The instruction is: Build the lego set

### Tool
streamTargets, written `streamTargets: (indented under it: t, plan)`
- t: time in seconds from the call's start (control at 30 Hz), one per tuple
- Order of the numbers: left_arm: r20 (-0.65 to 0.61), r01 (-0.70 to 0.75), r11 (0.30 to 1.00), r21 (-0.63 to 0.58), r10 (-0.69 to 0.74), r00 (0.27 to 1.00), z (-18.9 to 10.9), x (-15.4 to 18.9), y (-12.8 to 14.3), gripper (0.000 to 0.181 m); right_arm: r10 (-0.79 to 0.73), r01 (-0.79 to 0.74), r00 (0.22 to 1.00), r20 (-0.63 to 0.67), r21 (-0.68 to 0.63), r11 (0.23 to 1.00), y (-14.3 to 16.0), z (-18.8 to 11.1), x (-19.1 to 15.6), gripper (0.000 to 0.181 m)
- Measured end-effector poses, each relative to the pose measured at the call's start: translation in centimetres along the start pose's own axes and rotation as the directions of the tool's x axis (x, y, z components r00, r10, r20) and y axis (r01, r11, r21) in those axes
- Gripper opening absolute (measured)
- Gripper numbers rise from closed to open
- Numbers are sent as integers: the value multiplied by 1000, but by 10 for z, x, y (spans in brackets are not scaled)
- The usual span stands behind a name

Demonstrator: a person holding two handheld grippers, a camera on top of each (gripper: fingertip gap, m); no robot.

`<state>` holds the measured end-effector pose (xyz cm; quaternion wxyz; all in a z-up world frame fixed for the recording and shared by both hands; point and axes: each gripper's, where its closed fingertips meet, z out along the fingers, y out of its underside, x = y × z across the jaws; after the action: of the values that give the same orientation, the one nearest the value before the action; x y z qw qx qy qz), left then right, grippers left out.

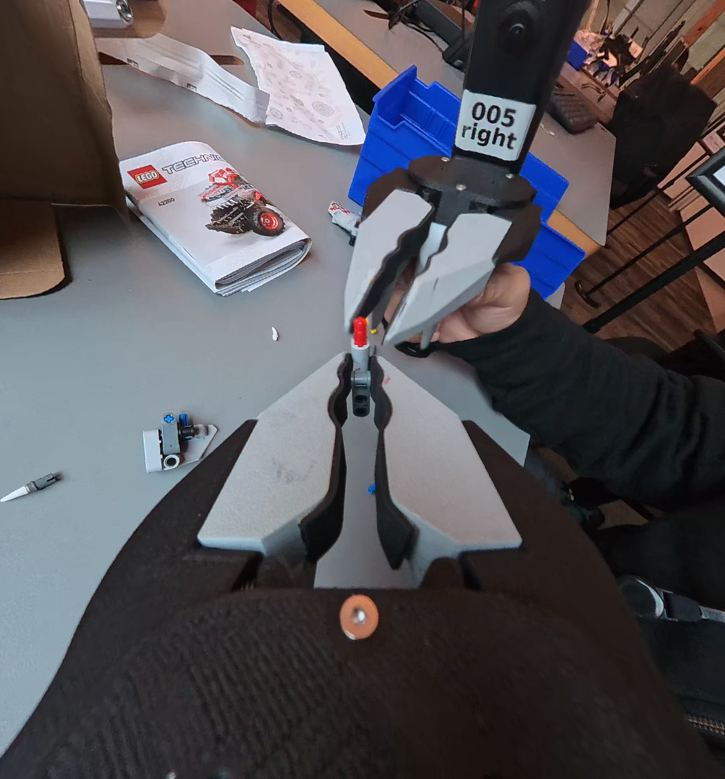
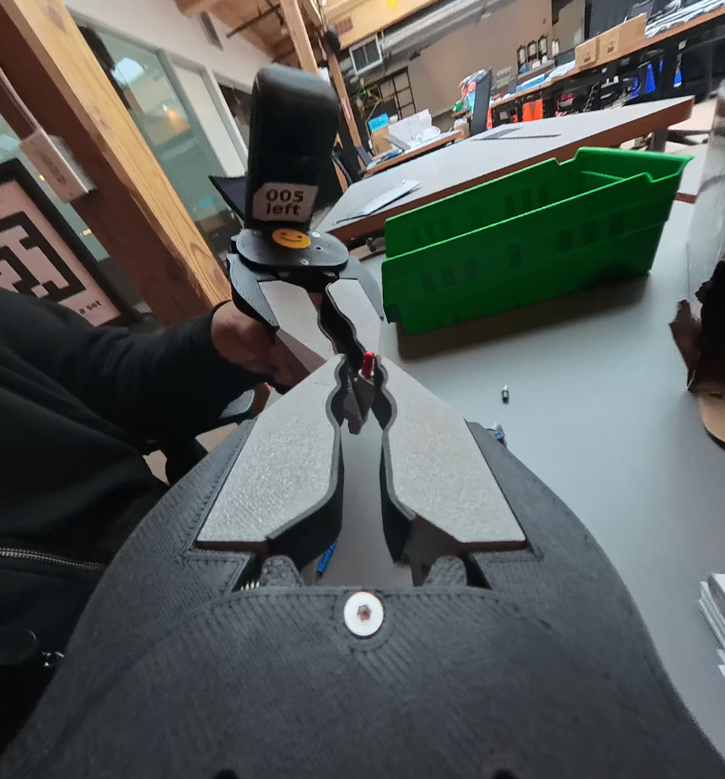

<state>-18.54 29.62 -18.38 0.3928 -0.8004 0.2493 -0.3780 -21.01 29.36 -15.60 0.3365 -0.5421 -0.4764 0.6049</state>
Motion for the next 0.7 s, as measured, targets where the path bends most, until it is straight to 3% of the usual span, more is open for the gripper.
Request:
streamTargets:
  t: [0.2, 0.3, 0.43, 0.47, 0.5, 0.57, 0.63, 0.7]
  plan:
    - [9, -26, 999, -29, 26, 1000, 4, 1, 5, 6, -5, 4, 1000, -20, -50, 999, 7, 2, 2, 0]
    - [33, -36, 999, 21, 35, 999, 5, -3, 1, 6, 71, -70, 996, -49, 24, 997, 4, 4, 9, 0]
    - [20, 9, 995, 97, -11, 1000, 2, -4, -8, 7, 43, -27, 991, -125, 123, 992, -8, 5, 12, 0]
    - [12, 15, 995, 102, -16, 1000, 2, -2, -9, 6, 72, -46, 989, -132, 196, 980, -17, 0, 14, 2]
    - [-16, 20, 999, -37, -20, 1000, 11, 3, 13, 6, 116, -45, 980, -161, 393, 918, -46, -24, 24, 0]
    - [-3, -6, 988, -154, 5, 1000, 34, 8, 60, 6, 139, -26, 976, -167, 543, 839, -75, -72, 36, 0]
    - [15, 27, 999, -38, -27, 1000, 34, 4, 59, 6, 90, -20, 979, -182, 353, 935, -51, -59, 36, 0]
    - [68, 9, 1000, -14, -8, 998, 27, -12, 51, 5, 24, 48, 945, -325, 210, 976, -30, -48, 50, 0]
